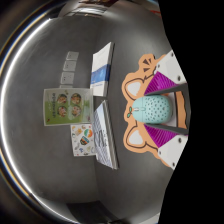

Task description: Arrange mouse

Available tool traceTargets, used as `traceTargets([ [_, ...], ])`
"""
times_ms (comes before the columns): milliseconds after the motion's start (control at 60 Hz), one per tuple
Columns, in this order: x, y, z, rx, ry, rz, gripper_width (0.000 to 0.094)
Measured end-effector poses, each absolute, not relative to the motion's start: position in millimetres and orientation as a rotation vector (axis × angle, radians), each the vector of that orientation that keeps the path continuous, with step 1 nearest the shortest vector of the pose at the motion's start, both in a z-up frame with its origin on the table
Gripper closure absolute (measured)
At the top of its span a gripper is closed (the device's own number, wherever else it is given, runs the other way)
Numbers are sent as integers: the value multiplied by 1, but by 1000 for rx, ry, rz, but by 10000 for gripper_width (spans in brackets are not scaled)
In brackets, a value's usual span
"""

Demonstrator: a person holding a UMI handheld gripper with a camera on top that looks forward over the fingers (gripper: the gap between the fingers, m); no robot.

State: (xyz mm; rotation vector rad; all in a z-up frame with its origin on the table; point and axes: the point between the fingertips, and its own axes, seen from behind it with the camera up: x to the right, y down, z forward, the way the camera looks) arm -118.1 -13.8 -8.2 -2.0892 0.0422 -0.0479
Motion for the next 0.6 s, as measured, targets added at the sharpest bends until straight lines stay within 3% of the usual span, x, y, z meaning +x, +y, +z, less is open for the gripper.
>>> traceTargets([
  [33, -118, -15, -9, -2097, 48, -47, 398],
  [67, -116, -15, -8, -2110, 58, -45, 242],
  [83, -115, -17, -7, -2120, 63, -42, 247],
  [150, -117, -24, -6, -2146, 61, -13, 42],
  [200, -117, -32, -2, -2159, 67, 12, 93],
  [600, -51, -149, 24, -2169, 79, 121, 81],
])
